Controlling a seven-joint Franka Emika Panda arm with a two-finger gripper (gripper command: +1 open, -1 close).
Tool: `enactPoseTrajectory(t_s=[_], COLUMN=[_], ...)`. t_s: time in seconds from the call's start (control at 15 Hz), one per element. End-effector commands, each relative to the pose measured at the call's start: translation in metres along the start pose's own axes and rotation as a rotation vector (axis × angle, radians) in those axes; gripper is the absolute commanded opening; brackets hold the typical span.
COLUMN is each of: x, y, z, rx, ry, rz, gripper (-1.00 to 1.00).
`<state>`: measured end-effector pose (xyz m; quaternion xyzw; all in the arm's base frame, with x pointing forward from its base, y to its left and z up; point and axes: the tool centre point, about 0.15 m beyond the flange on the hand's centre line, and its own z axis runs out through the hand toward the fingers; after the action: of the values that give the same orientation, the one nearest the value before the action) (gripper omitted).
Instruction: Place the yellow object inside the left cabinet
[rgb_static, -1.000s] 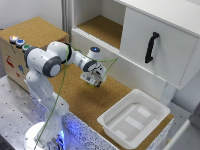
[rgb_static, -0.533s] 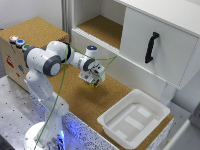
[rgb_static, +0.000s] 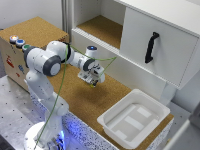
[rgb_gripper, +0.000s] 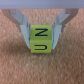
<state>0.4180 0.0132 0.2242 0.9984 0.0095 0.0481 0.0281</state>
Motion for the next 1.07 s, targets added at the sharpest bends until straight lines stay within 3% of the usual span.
enactPoseTrajectory(t_s=[0.0, 0.33, 0.67, 1.0], x=[0.027, 0.072, 0.149, 0.225], y=[-0.024, -0.074, -0.098, -0.128], z=[-0.077, -0.162, -0.254, -0.276], rx=[-0.043, 0.017, 0.099, 0.111], ry=[0.079, 0.21, 0.34, 0.359], rz=[-0.058, -0.179, -0.208, -0.218], gripper=[-1.0, -1.0, -1.0, -1.0])
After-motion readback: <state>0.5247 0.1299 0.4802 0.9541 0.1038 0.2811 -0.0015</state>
